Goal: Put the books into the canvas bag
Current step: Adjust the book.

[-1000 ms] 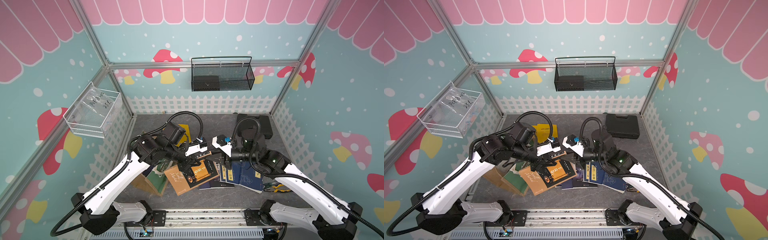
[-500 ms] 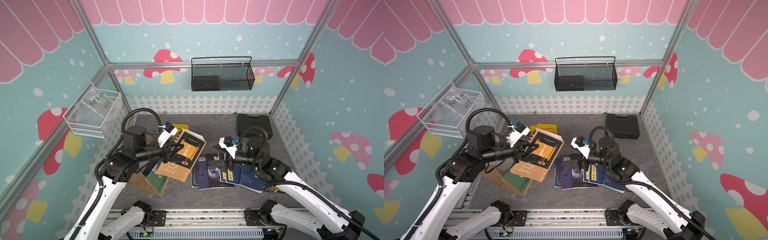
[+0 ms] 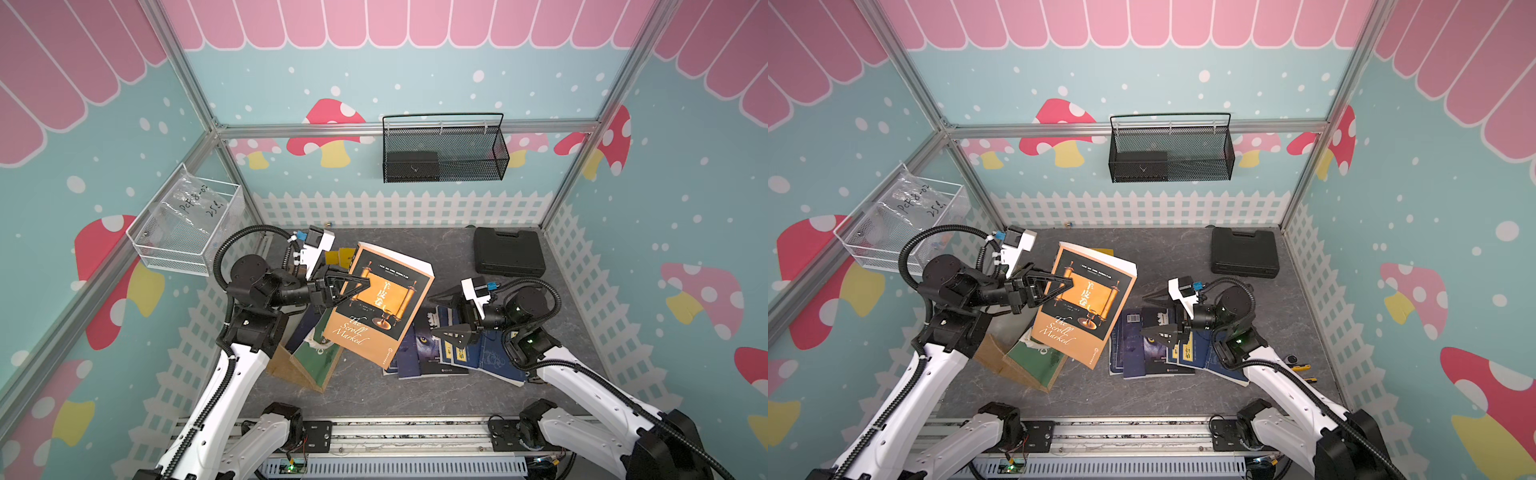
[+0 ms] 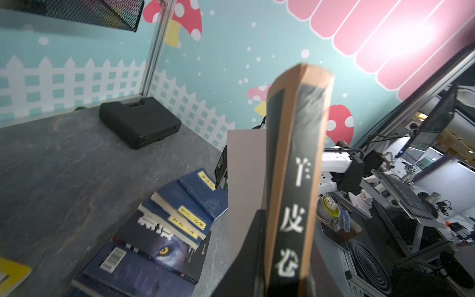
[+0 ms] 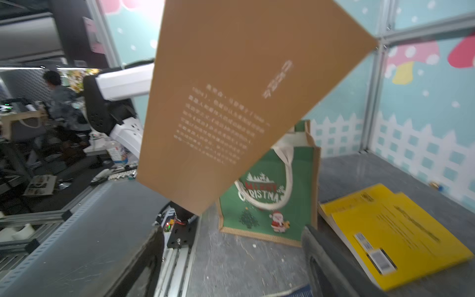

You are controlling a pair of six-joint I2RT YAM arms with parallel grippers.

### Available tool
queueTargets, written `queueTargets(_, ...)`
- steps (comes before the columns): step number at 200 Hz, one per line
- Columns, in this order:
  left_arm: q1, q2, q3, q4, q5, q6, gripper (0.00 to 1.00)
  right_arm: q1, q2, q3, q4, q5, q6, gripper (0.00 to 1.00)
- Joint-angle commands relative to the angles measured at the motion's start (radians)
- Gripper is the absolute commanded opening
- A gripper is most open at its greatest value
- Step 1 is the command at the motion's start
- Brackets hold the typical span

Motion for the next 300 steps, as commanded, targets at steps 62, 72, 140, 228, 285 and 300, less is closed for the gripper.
queueTargets(62, -0.026, 0.014, -0.012, 0.22, 0.054, -0.12, 0.0, 0.007, 0.351, 0.133, 0.966, -0.179, 0.61, 0.87)
queueTargets(72, -0.029, 0.02, -0.012, 0.218, 0.05, -0.114, 0.0, 0.017, 0.394, 0.165, 1.035, -0.187, 0.655, 0.87)
queueTargets(140, 0.047, 0.0, 0.051, -0.311, -0.149, 0.307, 0.0, 0.041, 0.336, 0.174, 1.075, -0.172, 0.721, 0.69)
queueTargets(228, 0.099, -0.013, 0.037, -0.337, -0.251, 0.317, 0.0, 0.041, 0.201, 0.138, 0.734, -0.127, 0.498, 0.46)
queueTargets(285, 0.097, 0.018, 0.009, -0.144, -0.187, 0.17, 0.0, 0.066, 0.25, 0.224, 0.634, -0.088, 0.445, 0.03)
queueTargets(300, 0.093, 0.022, -0.005, -0.047, -0.162, 0.1, 0.0, 0.079, 0.29, 0.254, 0.613, -0.071, 0.431, 0.0)
